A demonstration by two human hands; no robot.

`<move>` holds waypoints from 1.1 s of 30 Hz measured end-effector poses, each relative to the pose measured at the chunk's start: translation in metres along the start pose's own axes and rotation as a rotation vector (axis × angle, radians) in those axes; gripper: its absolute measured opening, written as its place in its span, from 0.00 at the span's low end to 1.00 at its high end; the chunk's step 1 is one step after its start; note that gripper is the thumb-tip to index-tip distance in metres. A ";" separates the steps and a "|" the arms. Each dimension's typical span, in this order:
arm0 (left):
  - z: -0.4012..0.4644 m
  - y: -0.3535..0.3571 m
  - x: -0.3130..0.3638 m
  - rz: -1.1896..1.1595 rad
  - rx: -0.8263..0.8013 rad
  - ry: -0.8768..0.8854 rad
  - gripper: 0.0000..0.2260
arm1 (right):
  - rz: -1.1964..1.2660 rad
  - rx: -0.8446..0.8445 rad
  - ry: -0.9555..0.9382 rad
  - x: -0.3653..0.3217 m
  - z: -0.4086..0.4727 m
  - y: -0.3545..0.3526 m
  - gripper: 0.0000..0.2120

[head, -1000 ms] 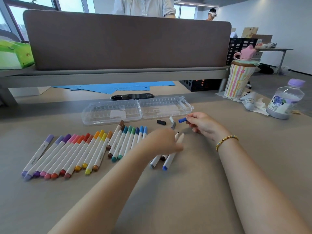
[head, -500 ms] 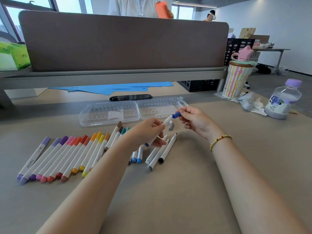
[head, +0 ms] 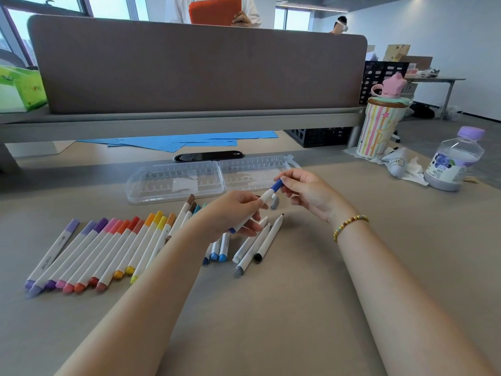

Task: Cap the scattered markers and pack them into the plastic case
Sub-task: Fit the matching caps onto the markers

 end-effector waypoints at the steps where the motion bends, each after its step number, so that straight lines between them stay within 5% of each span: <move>1: 0.000 -0.002 -0.001 0.006 0.021 0.003 0.10 | -0.021 -0.007 -0.004 -0.002 0.001 0.002 0.09; 12: 0.004 -0.015 -0.003 -0.057 0.221 0.053 0.11 | -0.252 0.129 -0.046 -0.019 0.007 0.016 0.12; 17: 0.003 -0.027 0.000 0.235 0.205 -0.051 0.14 | -0.282 0.100 -0.010 -0.015 0.008 0.017 0.12; 24: 0.004 -0.028 -0.013 0.622 0.233 -0.237 0.20 | -0.158 0.396 0.063 0.020 -0.005 -0.038 0.12; 33: 0.009 -0.019 -0.010 0.845 0.282 -0.213 0.13 | -0.411 0.290 0.176 0.037 0.016 -0.020 0.13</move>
Point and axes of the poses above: each hand's wrist, its own z-axis towards the middle knuckle, its own y-axis out of the palm, x = y × z, the point moved 9 cm from there along z, towards the middle knuckle, and after that the axes turned 15 degrees about -x, right-handed, at the moved point
